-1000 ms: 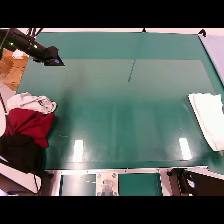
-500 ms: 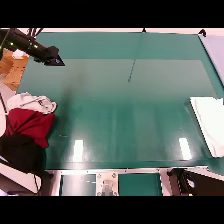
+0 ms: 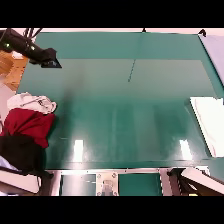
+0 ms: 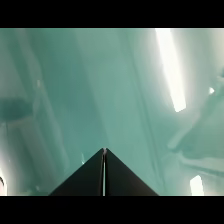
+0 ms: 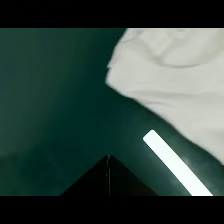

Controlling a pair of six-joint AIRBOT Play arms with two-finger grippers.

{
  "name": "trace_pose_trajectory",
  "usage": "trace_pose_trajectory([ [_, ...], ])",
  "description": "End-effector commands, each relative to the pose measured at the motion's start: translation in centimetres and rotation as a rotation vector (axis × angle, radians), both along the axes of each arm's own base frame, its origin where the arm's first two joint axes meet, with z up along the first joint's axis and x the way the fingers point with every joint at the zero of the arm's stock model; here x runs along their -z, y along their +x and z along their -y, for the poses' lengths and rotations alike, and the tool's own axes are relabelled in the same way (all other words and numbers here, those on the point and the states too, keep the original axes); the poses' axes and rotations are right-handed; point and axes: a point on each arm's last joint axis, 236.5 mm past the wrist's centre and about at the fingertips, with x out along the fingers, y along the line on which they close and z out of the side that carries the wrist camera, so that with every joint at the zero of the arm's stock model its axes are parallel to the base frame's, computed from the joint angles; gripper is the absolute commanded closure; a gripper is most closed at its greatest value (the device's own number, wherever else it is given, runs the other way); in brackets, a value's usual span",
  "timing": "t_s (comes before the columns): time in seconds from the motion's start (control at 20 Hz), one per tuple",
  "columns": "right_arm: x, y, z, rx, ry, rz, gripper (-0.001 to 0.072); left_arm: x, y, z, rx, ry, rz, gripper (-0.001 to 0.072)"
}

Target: Fold the shirts.

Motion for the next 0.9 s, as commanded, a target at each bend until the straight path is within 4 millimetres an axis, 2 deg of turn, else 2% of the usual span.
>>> trace_pose_trajectory([
  [0.0, -0.6, 4.1, -10.6, -0.334, -0.075, 0.037, 0.0700, 1.9, -4.2, -0.2, -0.043, 0.009, -0.068, 0.0687],
  [0.2, 4.0, 1.3, -21.1, -0.558, -0.086, 0.012, 0.0700, 5.5, -12.0, 0.1, -0.117, -0.005, -0.135, 0.0687],
  [0.35, 6.1, -0.8, -26.4, -0.693, -0.083, 0.010, 0.0699, 7.6, -17.1, 0.3, -0.142, -0.010, -0.165, 0.0687],
  [0.45, 6.2, -1.2, -28.8, -0.769, -0.087, 0.019, 0.0699, 8.1, -18.7, 0.3, -0.145, -0.009, -0.162, 0.0685],
  [0.6, 6.3, -2.4, -31.4, -0.859, -0.080, 0.011, 0.0699, 8.2, -19.2, 0.4, -0.142, -0.009, -0.172, 0.0685],
  [0.85, 6.3, -2.8, -32.2, -0.887, -0.080, 0.012, 0.0699, 8.2, -19.0, 0.4, -0.145, -0.009, -0.165, 0.0685],
])
